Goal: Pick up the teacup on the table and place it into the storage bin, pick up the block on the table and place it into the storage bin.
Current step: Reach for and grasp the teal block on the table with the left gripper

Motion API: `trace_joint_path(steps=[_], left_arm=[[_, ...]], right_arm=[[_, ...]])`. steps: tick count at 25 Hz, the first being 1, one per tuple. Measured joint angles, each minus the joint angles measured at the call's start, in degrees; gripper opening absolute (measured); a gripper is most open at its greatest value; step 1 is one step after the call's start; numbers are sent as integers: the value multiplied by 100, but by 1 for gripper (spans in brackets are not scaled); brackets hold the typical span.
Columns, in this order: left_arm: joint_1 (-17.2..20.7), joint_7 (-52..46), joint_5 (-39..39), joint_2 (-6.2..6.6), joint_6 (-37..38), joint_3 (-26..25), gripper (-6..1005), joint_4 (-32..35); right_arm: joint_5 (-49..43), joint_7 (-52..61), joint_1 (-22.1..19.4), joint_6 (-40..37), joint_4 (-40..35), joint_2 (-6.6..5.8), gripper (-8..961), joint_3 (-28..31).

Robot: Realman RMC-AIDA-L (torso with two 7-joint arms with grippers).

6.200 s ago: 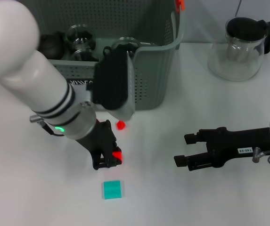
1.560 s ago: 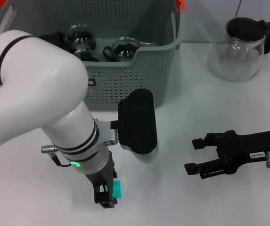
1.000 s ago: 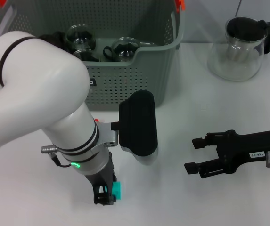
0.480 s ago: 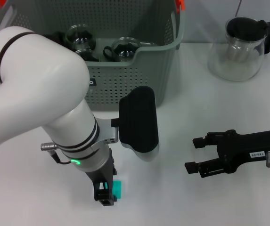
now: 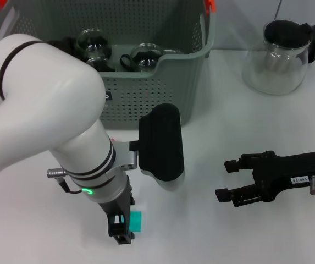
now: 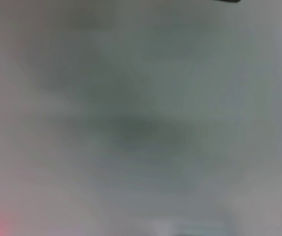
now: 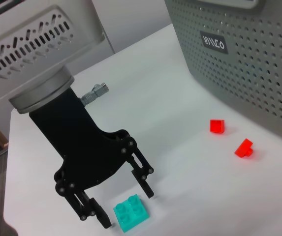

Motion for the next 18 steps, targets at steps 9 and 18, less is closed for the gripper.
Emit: trace_joint_path(steps=[9, 18], left_arm=[[5, 44, -1, 0, -39, 36, 664, -67], [17, 121, -43, 0, -40, 46, 645, -51]], right_arm=[[-4, -3, 7, 5, 4, 3, 947, 38], [-9, -11, 10, 16, 10, 9, 947, 54]])
